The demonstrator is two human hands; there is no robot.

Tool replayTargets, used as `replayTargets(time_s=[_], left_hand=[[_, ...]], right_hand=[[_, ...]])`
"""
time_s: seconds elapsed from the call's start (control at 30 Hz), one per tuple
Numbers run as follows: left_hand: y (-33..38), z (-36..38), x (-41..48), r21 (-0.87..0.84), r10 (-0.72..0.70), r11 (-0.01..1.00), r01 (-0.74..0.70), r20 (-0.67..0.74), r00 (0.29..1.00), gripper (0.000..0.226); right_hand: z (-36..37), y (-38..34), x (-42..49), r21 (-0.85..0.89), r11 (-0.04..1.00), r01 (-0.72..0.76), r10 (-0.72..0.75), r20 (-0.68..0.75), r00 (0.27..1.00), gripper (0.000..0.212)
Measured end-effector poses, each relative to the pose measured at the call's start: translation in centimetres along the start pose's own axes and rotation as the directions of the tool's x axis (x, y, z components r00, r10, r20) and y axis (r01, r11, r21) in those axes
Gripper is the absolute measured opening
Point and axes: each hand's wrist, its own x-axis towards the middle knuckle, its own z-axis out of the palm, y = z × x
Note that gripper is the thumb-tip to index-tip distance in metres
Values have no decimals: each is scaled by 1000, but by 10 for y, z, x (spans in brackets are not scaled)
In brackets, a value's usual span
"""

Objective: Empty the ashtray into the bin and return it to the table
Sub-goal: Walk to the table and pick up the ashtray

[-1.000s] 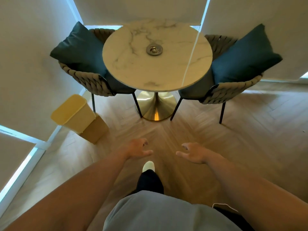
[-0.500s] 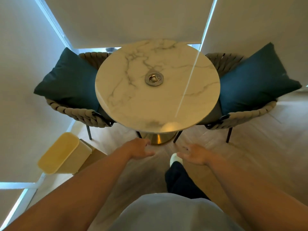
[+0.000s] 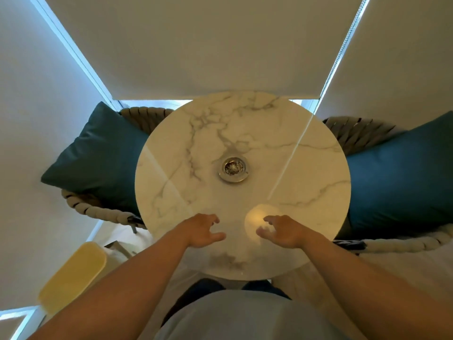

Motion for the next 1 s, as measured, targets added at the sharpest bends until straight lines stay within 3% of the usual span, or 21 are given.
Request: replayTargets(time_s=[0.3, 0.47, 0.7, 0.83, 1.0], left_hand=[[-19, -72, 86, 35, 38, 999, -37, -42, 998, 71], [-34, -101, 133, 161, 196, 973, -167, -190, 962, 76], [-32, -119, 177, 138, 192, 978, -156, -298, 935, 106], [-27, -113, 194, 115, 119, 989, -91, -266, 957, 124], [-21, -100, 206, 154, 108, 985, -72, -242, 964, 130]], right_hand=[[-59, -26, 68, 17, 997, -73, 74, -86, 994, 76], [-77, -44, 103, 57, 989, -138, 144, -113, 983, 73], [-104, -51, 147, 107, 993, -48, 70, -215, 974, 73], [-109, -46, 171, 81, 996, -26, 41, -186, 982, 98], [-107, -44, 188, 110, 994, -7, 24, -158, 987, 134]])
